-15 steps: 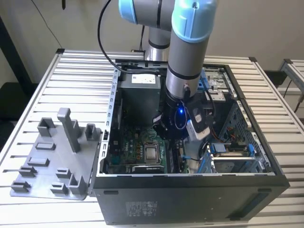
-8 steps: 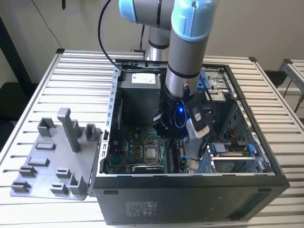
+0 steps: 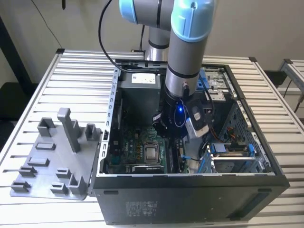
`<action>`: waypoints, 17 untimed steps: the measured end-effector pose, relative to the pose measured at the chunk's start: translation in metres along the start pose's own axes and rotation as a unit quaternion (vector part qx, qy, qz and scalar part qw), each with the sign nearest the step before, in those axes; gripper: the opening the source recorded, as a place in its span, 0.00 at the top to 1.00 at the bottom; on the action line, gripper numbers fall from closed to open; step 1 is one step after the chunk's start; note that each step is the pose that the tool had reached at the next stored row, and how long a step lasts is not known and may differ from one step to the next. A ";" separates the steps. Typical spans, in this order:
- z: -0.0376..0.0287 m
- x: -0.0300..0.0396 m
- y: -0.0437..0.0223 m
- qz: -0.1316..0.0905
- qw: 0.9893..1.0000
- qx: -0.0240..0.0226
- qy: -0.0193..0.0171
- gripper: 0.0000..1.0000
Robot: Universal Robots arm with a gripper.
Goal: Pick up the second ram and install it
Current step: 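Insert the second ram into the second slot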
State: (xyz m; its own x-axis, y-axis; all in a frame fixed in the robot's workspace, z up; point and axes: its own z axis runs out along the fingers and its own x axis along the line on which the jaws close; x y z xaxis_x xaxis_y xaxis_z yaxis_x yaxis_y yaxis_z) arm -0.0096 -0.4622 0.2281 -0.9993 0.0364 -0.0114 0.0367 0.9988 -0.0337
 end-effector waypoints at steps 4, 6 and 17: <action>0.0006 -0.0013 0.0006 0.000 1.000 0.000 0.000 0.86; 0.0012 -0.0015 0.0007 0.000 1.000 0.000 0.000 0.86; 0.0046 -0.0016 0.0008 0.000 1.000 0.000 0.000 0.86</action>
State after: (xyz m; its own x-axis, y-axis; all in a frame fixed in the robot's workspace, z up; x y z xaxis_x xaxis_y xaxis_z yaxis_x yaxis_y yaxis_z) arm -0.0079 -0.4616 0.2235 -0.9993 0.0355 -0.0113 0.0358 0.9988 -0.0338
